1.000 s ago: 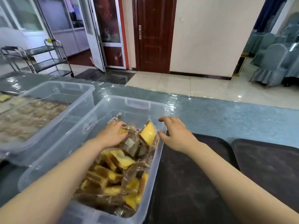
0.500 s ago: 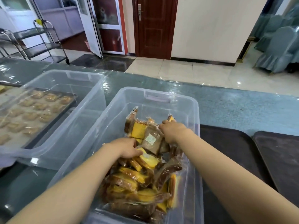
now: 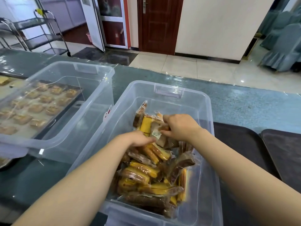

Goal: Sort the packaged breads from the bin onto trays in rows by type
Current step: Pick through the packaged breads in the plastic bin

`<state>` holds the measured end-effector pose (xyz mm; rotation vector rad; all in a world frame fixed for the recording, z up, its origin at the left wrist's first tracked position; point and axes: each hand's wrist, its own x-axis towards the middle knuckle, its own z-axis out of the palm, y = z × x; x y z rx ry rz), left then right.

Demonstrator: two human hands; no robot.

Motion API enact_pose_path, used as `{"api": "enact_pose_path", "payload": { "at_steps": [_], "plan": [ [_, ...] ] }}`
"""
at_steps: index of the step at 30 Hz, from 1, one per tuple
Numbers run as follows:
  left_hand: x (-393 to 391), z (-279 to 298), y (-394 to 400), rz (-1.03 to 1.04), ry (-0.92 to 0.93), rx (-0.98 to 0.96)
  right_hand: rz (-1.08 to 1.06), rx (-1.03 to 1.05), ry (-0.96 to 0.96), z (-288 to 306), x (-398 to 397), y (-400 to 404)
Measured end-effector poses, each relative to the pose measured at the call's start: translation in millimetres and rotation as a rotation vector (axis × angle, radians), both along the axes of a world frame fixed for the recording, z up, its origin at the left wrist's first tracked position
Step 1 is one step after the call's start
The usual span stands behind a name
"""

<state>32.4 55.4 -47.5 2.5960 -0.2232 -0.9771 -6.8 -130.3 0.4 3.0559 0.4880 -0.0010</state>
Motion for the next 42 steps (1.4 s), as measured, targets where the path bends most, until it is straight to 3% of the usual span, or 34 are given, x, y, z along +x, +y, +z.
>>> {"api": "enact_pose_path", "payload": {
  "at_steps": [3,7,12,16,20,24,31,33,39,42],
  "plan": [
    [-3,-3,-11,0.064,0.014,-0.019,-0.04,-0.131,0.153,-5,-11,4],
    [-1,-8,-9,0.051,-0.062,0.003,-0.026,-0.134,0.212,-6,-18,8],
    [9,9,2,0.098,-0.118,-0.084,-0.05,0.028,0.088,1,-23,9],
    [20,37,12,0.105,-0.373,-0.108,0.066,-0.039,-0.025,12,-30,15],
    [21,44,14,0.053,-0.587,-0.11,0.183,-0.126,0.184,3,-47,40],
    [19,46,11,-0.004,-0.65,-0.11,0.129,-0.177,0.495,-16,-50,66],
    [18,40,9,-0.041,-0.672,-0.052,-0.101,0.017,0.907,-17,-45,61],
    [19,38,8,-0.054,-0.667,-0.048,-0.129,0.04,0.951,-15,-44,58],
    [20,35,6,-0.099,-0.66,-0.046,-0.101,-0.181,0.818,-28,-46,60],
    [20,33,7,-0.11,-0.649,-0.046,-0.16,-0.281,0.848,-31,-48,61]
  ]
}}
